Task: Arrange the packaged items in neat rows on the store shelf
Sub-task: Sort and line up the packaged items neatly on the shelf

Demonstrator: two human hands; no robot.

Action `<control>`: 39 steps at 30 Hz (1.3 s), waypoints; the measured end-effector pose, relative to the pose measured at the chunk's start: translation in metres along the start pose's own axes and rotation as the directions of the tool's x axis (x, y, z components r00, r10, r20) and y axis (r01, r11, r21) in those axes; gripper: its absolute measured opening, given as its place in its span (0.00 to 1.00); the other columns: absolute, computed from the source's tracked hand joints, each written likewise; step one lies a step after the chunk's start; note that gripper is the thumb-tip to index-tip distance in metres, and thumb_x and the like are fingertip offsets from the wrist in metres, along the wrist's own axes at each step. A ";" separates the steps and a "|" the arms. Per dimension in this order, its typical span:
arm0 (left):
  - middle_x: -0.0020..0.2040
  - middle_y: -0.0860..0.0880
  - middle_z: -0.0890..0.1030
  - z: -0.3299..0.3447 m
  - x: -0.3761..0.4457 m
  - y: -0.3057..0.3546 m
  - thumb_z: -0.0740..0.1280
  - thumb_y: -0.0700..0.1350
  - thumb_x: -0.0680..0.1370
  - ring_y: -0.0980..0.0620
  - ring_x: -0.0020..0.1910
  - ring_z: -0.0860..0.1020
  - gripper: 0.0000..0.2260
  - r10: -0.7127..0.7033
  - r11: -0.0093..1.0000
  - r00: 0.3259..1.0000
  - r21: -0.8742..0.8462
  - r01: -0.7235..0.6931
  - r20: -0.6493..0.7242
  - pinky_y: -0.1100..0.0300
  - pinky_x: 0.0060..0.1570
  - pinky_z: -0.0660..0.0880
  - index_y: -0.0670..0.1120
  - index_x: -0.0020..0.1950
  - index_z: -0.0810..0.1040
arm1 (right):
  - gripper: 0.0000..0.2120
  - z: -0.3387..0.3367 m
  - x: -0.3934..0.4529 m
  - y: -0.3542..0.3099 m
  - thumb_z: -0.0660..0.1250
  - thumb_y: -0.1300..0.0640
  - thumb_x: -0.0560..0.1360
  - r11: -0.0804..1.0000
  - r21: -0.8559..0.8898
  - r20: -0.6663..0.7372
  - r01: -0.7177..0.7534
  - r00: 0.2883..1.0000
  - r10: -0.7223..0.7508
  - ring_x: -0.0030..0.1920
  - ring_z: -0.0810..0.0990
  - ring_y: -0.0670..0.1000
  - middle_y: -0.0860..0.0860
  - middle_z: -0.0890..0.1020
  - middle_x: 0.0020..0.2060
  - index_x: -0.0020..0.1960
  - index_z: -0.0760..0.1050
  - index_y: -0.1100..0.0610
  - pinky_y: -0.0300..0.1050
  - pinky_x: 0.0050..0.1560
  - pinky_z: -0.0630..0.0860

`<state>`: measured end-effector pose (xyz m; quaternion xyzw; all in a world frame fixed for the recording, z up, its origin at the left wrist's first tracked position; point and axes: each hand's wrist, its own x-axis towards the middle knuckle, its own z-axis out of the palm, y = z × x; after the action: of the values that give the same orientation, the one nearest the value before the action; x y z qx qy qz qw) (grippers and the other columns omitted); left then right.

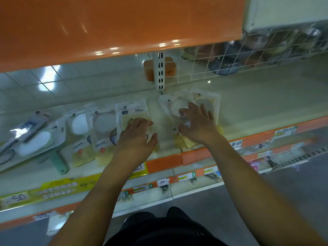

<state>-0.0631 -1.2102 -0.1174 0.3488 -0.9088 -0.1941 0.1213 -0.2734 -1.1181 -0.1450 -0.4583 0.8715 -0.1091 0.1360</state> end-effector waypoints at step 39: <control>0.59 0.50 0.75 -0.072 -0.074 -0.151 0.66 0.49 0.75 0.47 0.54 0.77 0.13 -0.162 0.985 0.974 -0.078 0.151 -0.156 0.54 0.52 0.74 0.49 0.59 0.76 | 0.27 0.070 0.003 -0.194 0.64 0.37 0.71 0.990 -0.019 -0.075 -0.139 0.988 0.137 0.65 0.65 0.63 0.54 0.63 0.70 0.66 0.68 0.47 0.57 0.64 0.64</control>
<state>0.1056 -1.2822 -0.1252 0.4297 -0.8588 -0.2041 0.1903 -0.1017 -1.2330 -0.1504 -0.3942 0.9068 -0.1056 0.1056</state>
